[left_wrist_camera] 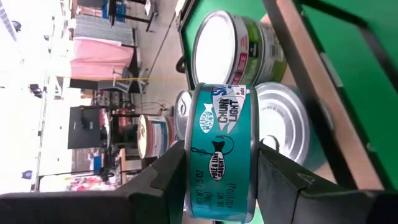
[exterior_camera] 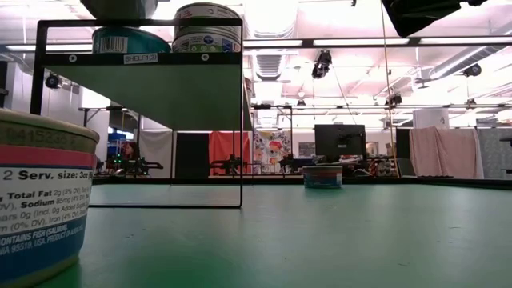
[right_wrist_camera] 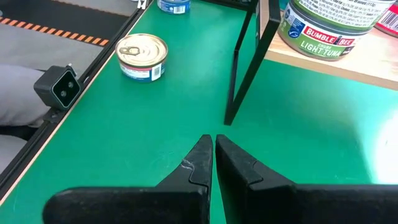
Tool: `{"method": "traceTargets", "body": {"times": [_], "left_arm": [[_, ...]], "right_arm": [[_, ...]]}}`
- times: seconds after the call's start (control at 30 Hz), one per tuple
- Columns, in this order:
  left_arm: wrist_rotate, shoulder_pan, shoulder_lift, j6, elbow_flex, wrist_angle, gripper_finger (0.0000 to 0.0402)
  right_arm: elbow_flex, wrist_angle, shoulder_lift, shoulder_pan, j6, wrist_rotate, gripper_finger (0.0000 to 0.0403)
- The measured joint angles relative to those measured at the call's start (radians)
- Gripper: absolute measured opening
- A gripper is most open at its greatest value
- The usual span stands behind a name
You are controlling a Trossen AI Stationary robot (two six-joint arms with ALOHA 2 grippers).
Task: Stack canned seafood by type on shelf
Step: Put the green and blue tuna can on top of the green and blue tuna can on the shelf
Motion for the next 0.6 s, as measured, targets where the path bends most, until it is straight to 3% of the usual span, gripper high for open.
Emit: {"method": "traceTargets", "body": {"times": [0.4, 0.6], "left_arm": [[-0.001, 0.013, 0.035, -0.047, -0.012, 0.003, 0.0127], [-0.001, 0.030, 0.035, -0.060, -0.012, 0.007, 0.0154]], "right_arm": [[0.000, 0.000, 0.000, 0.000, -0.001, 0.000, 0.0013], [0.000, 0.000, 0.000, 0.000, 0.000, 0.000, 0.0013]]}}
